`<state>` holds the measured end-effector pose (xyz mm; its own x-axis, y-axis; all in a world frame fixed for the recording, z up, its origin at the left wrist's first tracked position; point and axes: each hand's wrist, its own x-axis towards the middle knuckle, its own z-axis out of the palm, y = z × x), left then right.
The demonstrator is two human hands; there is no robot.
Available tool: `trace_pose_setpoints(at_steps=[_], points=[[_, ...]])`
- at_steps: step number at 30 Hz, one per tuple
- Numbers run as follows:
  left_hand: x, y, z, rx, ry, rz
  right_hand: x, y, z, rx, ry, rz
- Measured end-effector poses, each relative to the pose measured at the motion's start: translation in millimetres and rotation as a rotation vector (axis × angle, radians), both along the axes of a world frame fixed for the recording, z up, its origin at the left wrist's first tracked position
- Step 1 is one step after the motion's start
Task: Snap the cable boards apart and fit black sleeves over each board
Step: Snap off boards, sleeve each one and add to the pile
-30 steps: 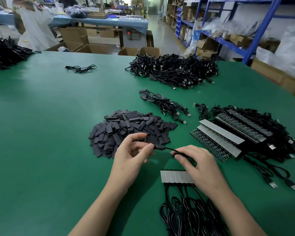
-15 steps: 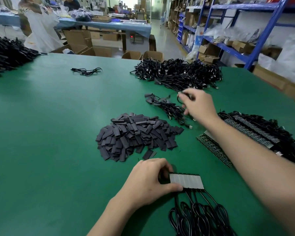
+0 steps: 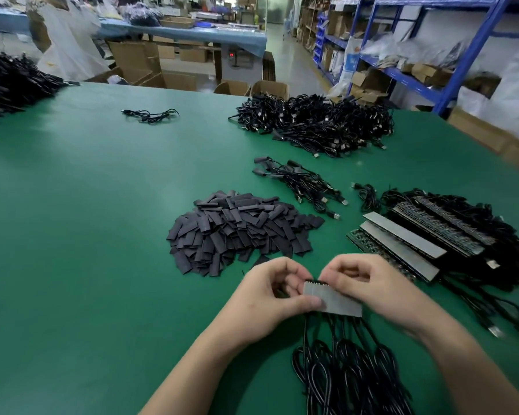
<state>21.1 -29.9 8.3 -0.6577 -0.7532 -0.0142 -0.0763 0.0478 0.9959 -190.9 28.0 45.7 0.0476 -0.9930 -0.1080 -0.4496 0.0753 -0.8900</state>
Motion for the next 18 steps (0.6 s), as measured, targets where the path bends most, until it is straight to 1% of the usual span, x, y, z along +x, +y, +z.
trace_pose_setpoints(at_steps=[2, 5, 8, 10, 14, 18], points=[[-0.1, 1.3, -0.4, 0.012, 0.007, 0.001, -0.6, 5.9, -8.0, -0.015, -0.039, -0.037], [-0.9, 4.6, -3.0, 0.039, 0.032, 0.027, 2.5, 6.2, -15.7, -0.020, -0.041, -0.064], [-2.7, 6.4, -4.7, 0.011, 0.029, 0.079, 8.3, 7.2, -24.1, 0.014, -0.120, -0.076], [-5.9, 7.1, -6.4, -0.072, -0.031, 0.135, 10.2, 7.6, -31.0, 0.003, -0.136, -0.118], [-15.2, 11.2, -12.3, -0.302, -0.158, 0.255, 16.6, 8.7, -36.9, -0.019, -0.145, -0.164], [-19.0, 14.4, -13.1, -0.440, -0.147, 0.281, 25.1, 10.2, -36.9, -0.010, -0.232, -0.184]])
